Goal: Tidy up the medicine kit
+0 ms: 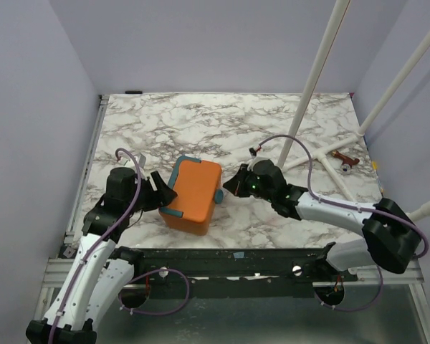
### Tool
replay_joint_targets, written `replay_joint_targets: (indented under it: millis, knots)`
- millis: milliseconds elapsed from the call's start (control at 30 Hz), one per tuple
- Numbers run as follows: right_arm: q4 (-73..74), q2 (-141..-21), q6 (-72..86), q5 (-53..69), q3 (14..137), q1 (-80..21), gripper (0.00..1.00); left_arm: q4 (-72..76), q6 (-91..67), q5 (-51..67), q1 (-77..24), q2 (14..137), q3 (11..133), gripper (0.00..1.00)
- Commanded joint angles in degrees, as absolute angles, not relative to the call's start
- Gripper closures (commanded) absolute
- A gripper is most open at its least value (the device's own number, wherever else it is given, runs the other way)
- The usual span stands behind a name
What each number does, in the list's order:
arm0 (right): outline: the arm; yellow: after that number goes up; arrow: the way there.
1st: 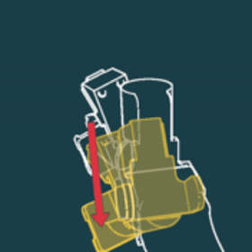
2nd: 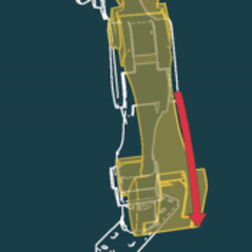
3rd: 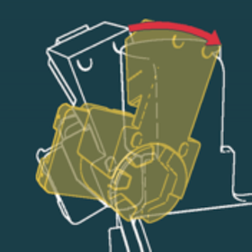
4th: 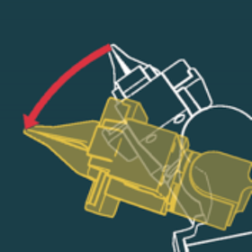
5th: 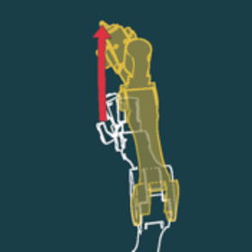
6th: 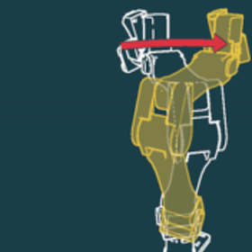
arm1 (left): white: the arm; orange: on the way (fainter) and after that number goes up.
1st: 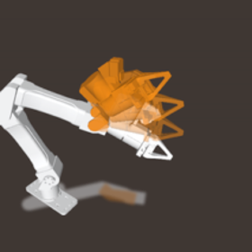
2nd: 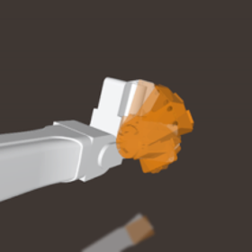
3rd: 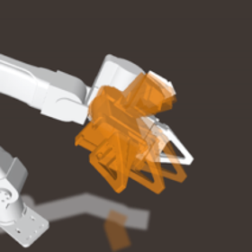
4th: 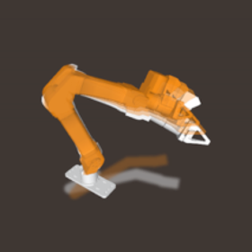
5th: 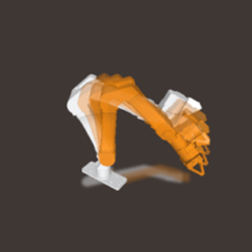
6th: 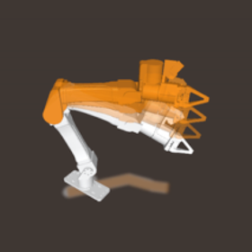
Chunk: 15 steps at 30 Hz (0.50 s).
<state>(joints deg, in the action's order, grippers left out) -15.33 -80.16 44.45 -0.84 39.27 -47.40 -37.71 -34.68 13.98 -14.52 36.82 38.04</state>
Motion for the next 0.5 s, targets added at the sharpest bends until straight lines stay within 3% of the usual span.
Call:
replay_joint_targets:
  millis: [0, 167, 467]
  knots:
    - [-7.32, -73.76, 38.71, -6.85, 39.45, -47.37, 0.99, -44.41, -35.15, 12.29, -14.94, 34.45, 42.02, 0.35]
    - [-0.48, -70.12, 35.63, -7.72, 42.18, -47.37, 0.96, -45.75, -33.52, 9.3, -15.03, 35.64, 45.13, 0.35]
    - [2.04, -67.81, 39.21, 1.6, 44.06, -47.38, 0.73, -43.92, -28.06, 13.35, -15.12, 40.85, 51.68, 0.35]
